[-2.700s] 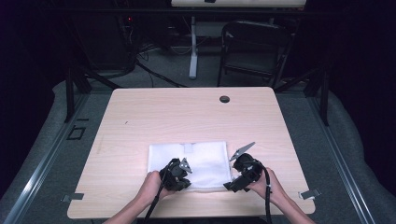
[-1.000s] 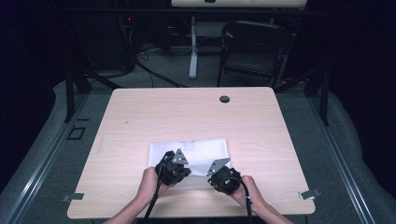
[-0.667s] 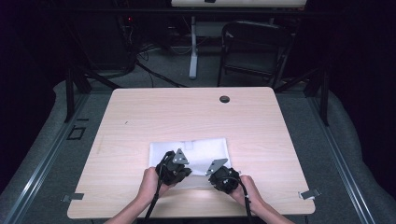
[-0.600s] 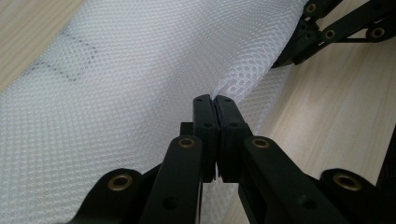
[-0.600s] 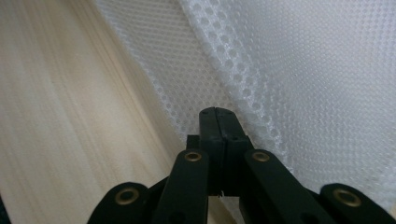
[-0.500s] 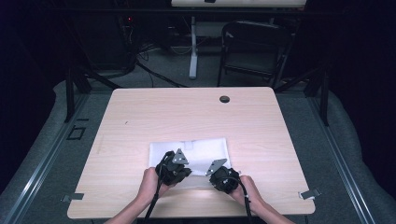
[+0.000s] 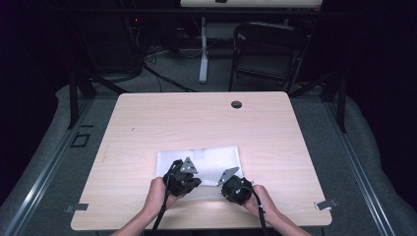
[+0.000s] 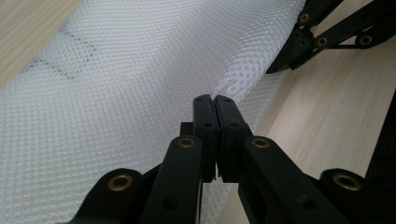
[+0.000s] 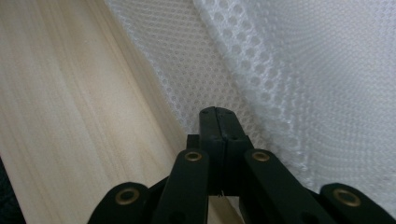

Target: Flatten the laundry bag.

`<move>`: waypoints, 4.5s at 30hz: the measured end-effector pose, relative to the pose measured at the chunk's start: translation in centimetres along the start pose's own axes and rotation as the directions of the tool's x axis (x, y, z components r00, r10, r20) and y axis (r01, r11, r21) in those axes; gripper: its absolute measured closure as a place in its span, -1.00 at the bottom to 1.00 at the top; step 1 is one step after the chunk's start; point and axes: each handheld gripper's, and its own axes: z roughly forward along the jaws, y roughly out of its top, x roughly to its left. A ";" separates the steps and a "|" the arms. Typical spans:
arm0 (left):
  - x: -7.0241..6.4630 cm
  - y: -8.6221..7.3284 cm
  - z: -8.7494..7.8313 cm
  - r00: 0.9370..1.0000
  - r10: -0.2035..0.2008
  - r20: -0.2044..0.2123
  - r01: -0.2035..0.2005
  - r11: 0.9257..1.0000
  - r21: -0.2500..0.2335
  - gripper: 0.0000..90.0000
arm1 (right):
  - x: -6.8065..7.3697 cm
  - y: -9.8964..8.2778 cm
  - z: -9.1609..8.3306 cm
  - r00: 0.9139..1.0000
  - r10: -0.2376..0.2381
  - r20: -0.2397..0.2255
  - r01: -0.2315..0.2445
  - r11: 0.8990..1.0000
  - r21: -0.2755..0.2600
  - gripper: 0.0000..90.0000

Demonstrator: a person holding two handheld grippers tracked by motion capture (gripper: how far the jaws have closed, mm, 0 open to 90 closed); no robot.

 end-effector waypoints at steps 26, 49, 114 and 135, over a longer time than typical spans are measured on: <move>1.0 0.0 -1.1 0.998 -0.048 -0.038 0.048 0.999 0.011 0.98 | 0.7 -0.1 -0.2 0.998 -0.023 -0.053 0.023 1.000 0.012 1.00; 3.3 2.3 -2.9 0.997 -0.050 -0.052 0.049 0.998 -0.028 0.98 | 0.6 0.0 -0.2 0.998 -0.030 -0.058 0.031 0.999 0.025 1.00; 11.4 10.3 -3.4 0.935 -0.097 -0.342 0.054 0.990 -0.131 0.98 | 1.8 0.5 -0.1 0.989 0.003 -0.145 0.002 0.999 0.034 1.00; 12.1 10.4 -1.8 0.921 -0.143 -0.362 0.101 0.986 -0.133 0.98 | 1.9 0.0 -0.4 0.978 0.004 -0.209 0.006 0.999 0.048 1.00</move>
